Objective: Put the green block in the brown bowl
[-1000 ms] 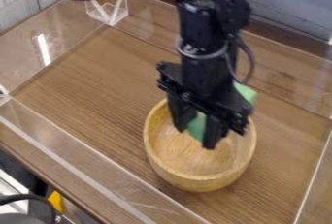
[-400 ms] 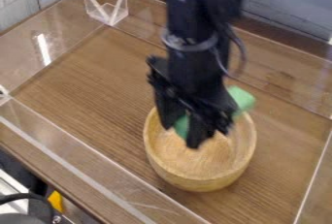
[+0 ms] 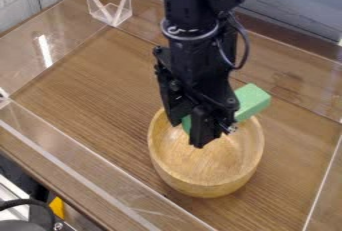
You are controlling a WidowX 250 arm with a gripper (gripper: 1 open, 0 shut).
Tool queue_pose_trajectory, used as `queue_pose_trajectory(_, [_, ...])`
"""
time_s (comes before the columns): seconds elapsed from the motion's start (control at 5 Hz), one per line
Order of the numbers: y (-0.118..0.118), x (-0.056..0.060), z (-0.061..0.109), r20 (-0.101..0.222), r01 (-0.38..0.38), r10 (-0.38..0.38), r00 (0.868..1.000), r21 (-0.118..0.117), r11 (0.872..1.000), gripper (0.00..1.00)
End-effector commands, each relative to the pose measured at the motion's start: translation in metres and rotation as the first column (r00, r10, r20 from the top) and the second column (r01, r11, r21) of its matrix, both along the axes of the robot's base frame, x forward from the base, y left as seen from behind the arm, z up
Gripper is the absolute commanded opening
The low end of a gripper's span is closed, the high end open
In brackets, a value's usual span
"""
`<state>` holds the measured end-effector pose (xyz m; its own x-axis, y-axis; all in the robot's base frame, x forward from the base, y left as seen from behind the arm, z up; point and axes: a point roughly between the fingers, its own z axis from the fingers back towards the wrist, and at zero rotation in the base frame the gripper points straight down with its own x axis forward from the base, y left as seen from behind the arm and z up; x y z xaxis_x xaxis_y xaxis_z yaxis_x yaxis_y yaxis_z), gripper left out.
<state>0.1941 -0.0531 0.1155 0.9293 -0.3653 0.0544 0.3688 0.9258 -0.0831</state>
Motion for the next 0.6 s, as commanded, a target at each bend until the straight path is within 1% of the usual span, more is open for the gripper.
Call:
queue_pose_trajectory(0.0, [-0.003,-0.0004,0.0069,0.02,-0.04,0.04,0.999,-0.009,0.999,0.0])
queue_pose_trajectory(0.2, [-0.0044,-0.0042,0.0077,0.017,-0.091,0.091,0.996,-0.009,0.996,0.0])
queue_pose_trajectory(0.4, [-0.0063,-0.0085,0.007,0.017,-0.088,0.088,0.996,-0.009,0.996,0.0])
